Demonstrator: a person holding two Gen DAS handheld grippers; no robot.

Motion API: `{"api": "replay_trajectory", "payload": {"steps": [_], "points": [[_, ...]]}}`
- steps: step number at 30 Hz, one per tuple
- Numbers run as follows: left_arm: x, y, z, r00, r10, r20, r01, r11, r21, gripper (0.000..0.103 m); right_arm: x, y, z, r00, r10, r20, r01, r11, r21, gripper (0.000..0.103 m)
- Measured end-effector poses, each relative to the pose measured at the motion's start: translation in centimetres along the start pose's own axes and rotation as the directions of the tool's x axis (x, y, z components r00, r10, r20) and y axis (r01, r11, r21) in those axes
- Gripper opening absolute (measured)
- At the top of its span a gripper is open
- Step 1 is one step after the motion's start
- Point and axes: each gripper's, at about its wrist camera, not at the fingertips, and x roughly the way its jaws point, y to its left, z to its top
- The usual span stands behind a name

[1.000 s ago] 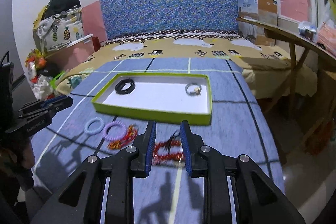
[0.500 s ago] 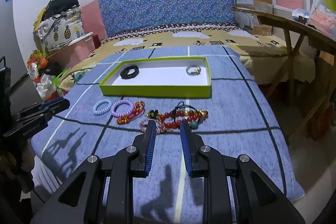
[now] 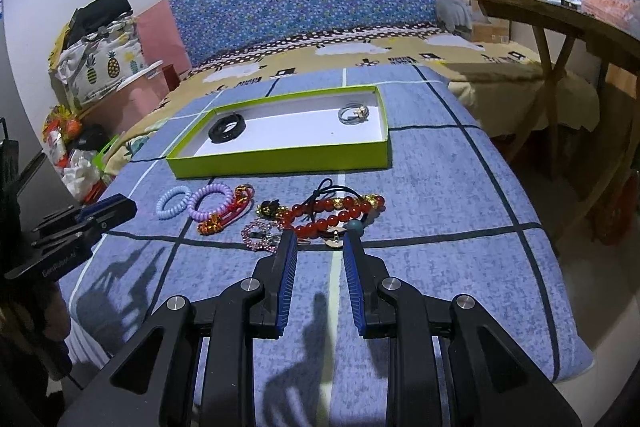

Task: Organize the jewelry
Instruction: 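Move the left tool to the purple coil while the right moves to the black cord tie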

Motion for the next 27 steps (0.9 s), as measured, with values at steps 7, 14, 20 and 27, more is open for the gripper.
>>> {"api": "replay_trajectory", "payload": {"steps": [7,14,20,27], "points": [[1.9,-0.4,0.8,1.000,-0.021,-0.021,0.021,1.000,0.008,0.028,1.6,-0.9,0.6,1.000,0.006,-0.022,-0.005,1.000,0.031,0.024],[4.3,-0.4,1.5,0.997,-0.021,-0.068,0.022,1.000,0.007,0.028,2.9,-1.4,1.1,0.999,0.013,-0.043,-0.010,0.998,0.057,0.024],[5.4,0.4,2.0,0.996,-0.009,-0.089,0.008,1.000,-0.016,0.028,3.7,-1.1,1.3,0.999,0.006,-0.046,-0.004,0.999,0.046,0.024],[6.9,-0.5,2.8,0.992,-0.027,-0.122,0.031,0.999,0.034,0.028,4.7,-1.8,2.0,0.998,-0.025,-0.065,0.030,0.997,0.071,0.024]]}}
